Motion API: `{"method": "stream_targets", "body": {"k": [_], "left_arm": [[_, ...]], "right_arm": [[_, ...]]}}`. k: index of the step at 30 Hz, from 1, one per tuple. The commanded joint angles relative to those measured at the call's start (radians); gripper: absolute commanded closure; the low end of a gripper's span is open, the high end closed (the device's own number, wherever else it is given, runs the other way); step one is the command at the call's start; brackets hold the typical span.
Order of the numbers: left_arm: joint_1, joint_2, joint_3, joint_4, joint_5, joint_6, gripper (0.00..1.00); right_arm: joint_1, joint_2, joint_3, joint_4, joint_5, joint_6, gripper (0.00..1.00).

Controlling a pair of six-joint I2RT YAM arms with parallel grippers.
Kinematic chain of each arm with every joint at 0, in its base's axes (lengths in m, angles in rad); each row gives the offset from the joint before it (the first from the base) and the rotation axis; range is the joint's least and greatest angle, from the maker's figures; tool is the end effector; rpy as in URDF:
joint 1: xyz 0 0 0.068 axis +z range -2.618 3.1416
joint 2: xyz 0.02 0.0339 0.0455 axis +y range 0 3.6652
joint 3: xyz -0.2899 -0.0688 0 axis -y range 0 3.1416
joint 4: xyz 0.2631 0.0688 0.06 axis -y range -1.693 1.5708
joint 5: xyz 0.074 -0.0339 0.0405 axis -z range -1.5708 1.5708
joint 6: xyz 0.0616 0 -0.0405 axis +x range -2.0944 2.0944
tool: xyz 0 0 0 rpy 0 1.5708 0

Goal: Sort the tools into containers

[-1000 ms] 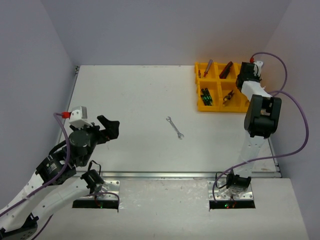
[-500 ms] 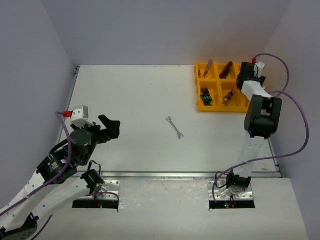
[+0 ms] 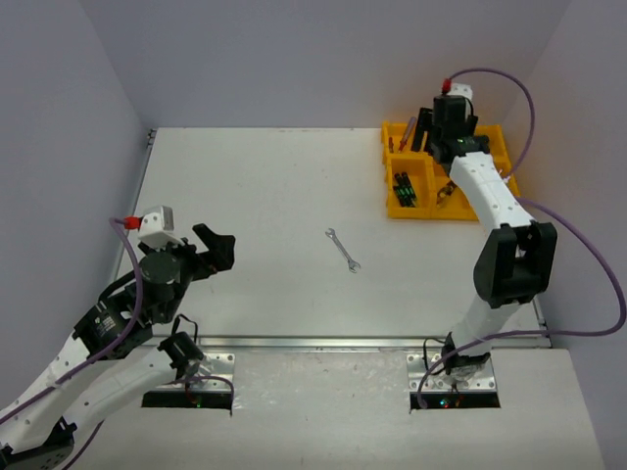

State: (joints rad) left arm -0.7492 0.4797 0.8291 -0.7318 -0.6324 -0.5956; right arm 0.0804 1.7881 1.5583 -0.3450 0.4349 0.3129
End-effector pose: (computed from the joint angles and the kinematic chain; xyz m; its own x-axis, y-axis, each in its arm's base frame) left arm 0.1011 -0.0443 0.3476 -0.3091 -0.3305 -0.8918 -0.0309 0.9407 -0.3379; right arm 0.4619 0.0112 0.3245 -0.4295 0.2455 -0.8691 0.4329 0.9006 0.0404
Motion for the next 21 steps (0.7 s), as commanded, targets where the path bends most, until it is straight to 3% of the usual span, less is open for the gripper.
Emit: {"method": "stream_targets", "body": {"k": [1,9,14,21], "left_arm": [[0.015,-0.002,0.005,0.005,-0.047,-0.027,0.0],[0.016,0.028,0.005,0.011,-0.029,-0.018,0.0],[0.014,0.057,0.005,0.013,-0.02,-0.012,0.0],[0.016,0.054,0.003,0.024,-0.003,-0.001,0.0]], "right_arm": [[0.194,-0.043,0.03,-0.212,-0.224,-0.044,0.18],[0.5,0.138,-0.004,-0.402,-0.272,0.031,0.2],[0.551,0.242,0.013,-0.425,-0.312,0.047,0.23],[0.551,0.381,0.076,-0.477,-0.349,0.006,0.43]]}}
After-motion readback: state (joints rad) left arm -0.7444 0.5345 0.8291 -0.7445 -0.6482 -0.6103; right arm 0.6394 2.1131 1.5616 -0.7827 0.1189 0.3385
